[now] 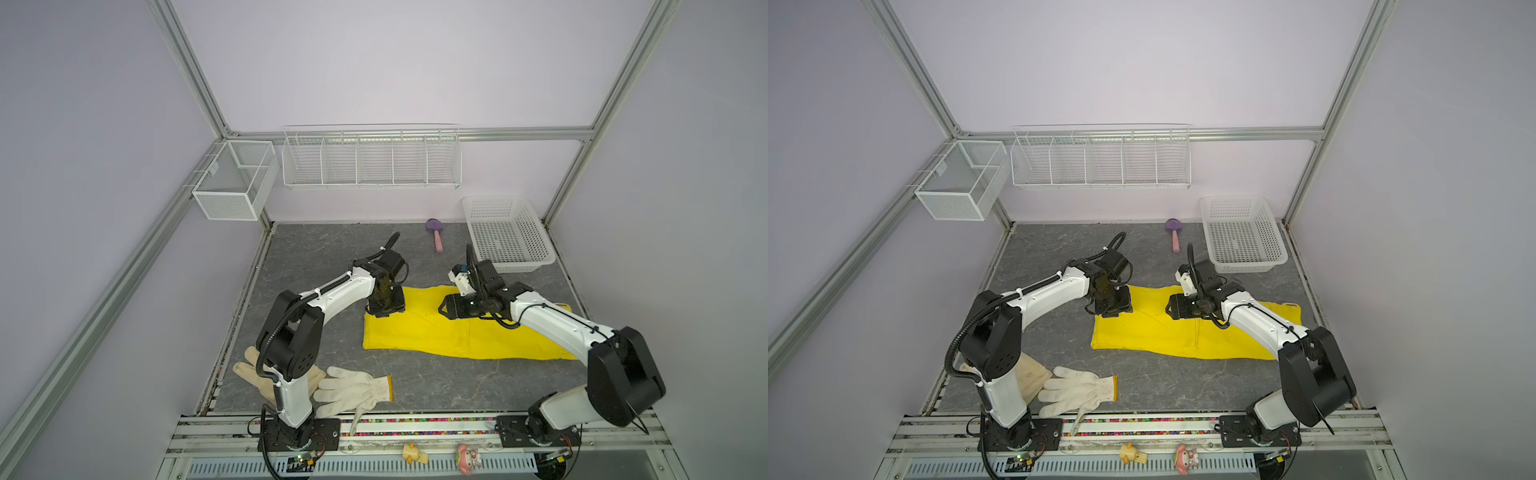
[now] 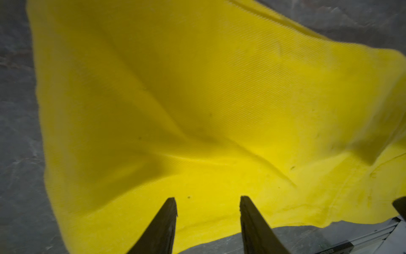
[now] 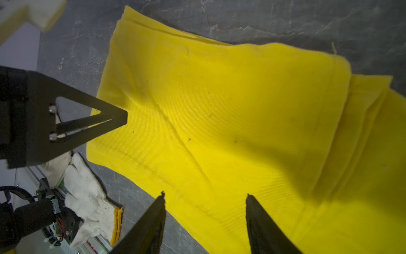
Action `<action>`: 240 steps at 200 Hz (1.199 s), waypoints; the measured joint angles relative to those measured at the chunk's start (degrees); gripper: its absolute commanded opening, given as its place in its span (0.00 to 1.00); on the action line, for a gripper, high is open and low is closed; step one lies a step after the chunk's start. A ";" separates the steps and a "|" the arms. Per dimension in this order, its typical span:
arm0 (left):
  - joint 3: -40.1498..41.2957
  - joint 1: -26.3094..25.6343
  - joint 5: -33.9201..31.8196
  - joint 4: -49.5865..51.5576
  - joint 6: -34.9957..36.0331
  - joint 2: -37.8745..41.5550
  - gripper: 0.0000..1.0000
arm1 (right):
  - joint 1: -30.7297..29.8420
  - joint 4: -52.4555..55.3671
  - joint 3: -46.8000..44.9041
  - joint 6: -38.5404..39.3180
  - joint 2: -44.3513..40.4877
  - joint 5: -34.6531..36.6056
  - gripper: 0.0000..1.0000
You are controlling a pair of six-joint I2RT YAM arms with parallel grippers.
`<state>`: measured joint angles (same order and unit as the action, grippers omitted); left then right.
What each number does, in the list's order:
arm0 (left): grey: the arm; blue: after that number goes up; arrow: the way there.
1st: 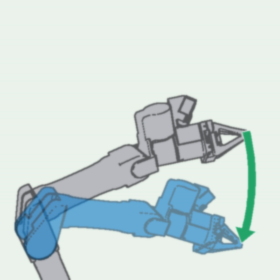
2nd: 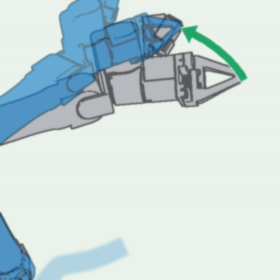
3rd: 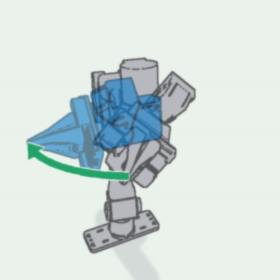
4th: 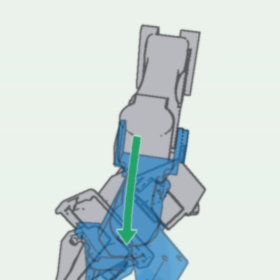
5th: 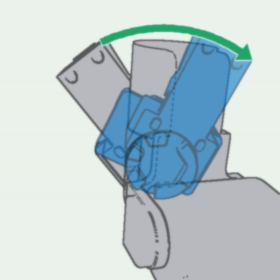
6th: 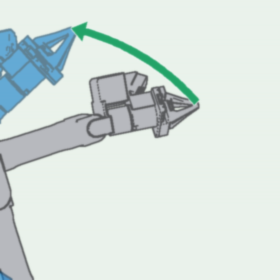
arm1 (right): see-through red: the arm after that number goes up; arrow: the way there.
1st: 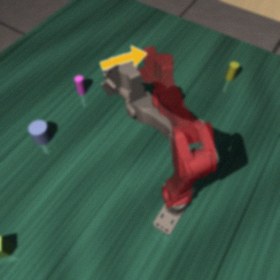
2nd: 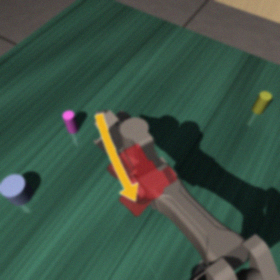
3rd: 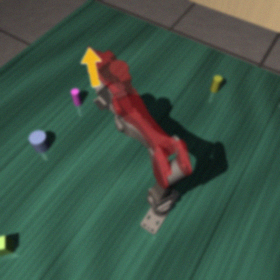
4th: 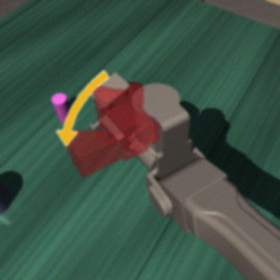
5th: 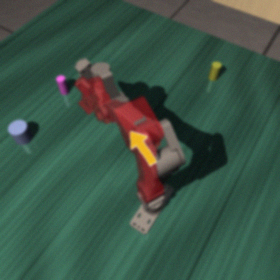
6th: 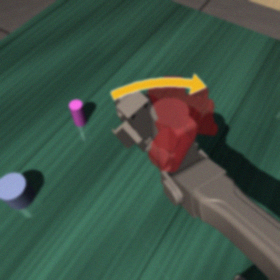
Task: Fold and stack the trousers
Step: Fold the trousers at the center of the table, then smooth out the trousers at the center of the table.
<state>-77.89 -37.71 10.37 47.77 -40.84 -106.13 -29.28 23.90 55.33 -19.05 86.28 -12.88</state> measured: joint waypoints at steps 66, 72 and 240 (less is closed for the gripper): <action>1.31 1.29 -0.15 -0.11 2.56 0.11 0.49 | -4.31 2.82 -5.60 1.60 1.79 9.07 0.43; 1.29 1.57 -0.39 0.20 3.15 0.24 0.49 | -4.31 3.34 -6.56 1.44 1.60 9.77 0.42; 9.33 8.66 -6.08 4.46 11.67 1.66 0.48 | -4.70 1.05 -11.43 -0.33 -1.11 12.00 0.38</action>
<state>-68.55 -29.06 4.29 52.23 -29.17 -104.47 -33.98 24.95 43.90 -19.38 85.17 -0.89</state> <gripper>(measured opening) 0.475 0.381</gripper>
